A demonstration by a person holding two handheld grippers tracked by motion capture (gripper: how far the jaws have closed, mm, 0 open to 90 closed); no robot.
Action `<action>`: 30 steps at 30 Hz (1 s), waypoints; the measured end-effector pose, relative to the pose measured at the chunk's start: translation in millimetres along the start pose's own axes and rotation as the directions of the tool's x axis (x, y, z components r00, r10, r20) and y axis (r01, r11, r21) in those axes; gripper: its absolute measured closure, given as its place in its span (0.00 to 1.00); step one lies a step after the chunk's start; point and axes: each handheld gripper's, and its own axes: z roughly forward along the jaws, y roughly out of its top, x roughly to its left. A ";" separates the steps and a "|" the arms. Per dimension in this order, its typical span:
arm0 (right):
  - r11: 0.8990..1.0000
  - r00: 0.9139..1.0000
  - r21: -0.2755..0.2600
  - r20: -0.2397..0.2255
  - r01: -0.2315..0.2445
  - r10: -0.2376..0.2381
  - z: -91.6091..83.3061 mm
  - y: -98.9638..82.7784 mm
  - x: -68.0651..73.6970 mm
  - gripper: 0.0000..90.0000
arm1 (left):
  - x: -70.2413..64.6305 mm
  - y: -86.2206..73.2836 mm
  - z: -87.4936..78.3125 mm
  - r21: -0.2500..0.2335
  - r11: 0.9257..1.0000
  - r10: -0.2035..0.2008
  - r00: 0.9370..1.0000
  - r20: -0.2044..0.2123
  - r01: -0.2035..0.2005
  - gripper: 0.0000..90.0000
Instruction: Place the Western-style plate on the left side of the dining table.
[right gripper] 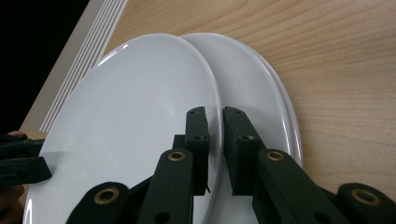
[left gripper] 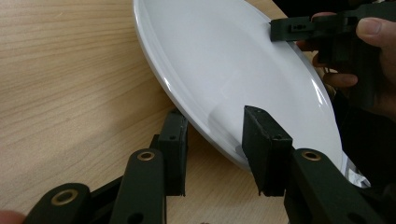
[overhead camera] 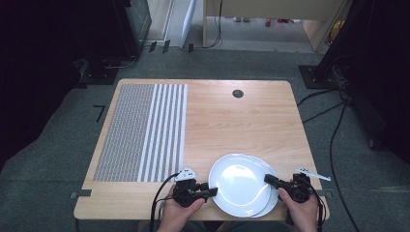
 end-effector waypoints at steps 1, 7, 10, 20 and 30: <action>1.000 1.000 -0.003 -0.001 -0.002 0.002 0.0 0.3 0.9 0.92 | 0.5 -0.2 -0.1 -0.001 1.000 -0.005 1.000 0.002 0.005 0.69; 0.999 1.000 -0.030 -0.022 -0.019 0.019 -2.3 1.8 2.0 0.93 | 3.2 0.1 -0.1 0.005 1.000 -0.020 1.000 0.009 0.020 0.70; 0.998 0.997 -0.043 -0.060 -0.047 0.044 -5.9 2.6 1.2 0.94 | 4.6 0.4 -0.4 0.004 1.000 -0.030 0.999 0.010 0.030 0.70; 0.994 0.990 -0.063 -0.114 -0.090 0.082 -9.1 3.2 1.1 0.97 | 5.8 1.6 -2.2 0.000 0.999 -0.048 0.998 0.029 0.048 0.74; 0.990 0.982 -0.053 -0.141 -0.134 0.125 -8.1 2.9 2.5 0.98 | 8.1 2.7 -7.9 -0.018 0.997 -0.072 0.997 0.029 0.073 0.78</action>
